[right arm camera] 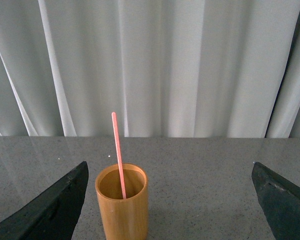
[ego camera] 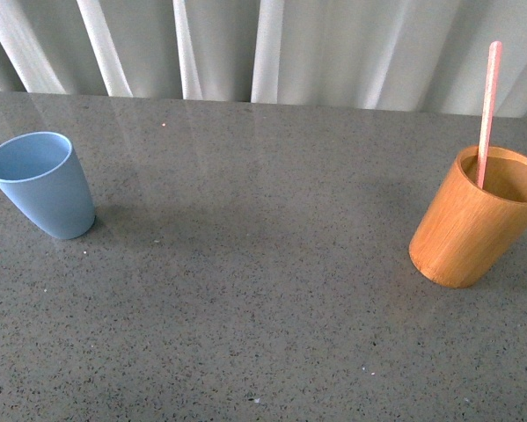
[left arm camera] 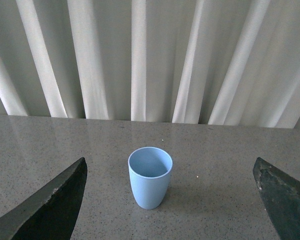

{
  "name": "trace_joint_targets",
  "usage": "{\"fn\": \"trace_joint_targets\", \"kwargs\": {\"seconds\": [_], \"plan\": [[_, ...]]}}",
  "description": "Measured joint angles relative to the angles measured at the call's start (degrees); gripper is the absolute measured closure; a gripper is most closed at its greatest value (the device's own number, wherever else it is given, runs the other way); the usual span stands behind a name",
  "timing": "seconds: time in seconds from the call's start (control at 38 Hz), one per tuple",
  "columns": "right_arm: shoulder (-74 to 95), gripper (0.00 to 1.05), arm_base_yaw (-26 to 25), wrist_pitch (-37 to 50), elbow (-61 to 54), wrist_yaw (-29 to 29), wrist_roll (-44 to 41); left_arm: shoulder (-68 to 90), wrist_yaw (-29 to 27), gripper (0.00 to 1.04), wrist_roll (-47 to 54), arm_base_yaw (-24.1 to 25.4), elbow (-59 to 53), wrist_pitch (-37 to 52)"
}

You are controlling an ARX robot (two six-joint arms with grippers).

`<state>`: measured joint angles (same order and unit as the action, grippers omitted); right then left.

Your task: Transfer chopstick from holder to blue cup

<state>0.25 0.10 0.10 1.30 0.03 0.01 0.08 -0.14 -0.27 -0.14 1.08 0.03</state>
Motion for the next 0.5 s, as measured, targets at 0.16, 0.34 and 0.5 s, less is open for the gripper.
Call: {"fn": "trace_joint_targets", "kwargs": {"seconds": [0.16,0.34,0.5], "plan": [[0.00,0.10,0.00,0.00,0.00,0.02,0.00,0.00,0.00,0.07,0.00,0.00,0.00,0.00],[0.00,0.10,0.00,0.00,0.00,0.00,0.00,0.00,0.00,0.07,0.00,0.00,-0.02,0.00],[0.00,0.10,0.00,0.00,0.00,0.00,0.00,0.00,0.00,0.07,0.00,0.00,-0.02,0.00]]}}
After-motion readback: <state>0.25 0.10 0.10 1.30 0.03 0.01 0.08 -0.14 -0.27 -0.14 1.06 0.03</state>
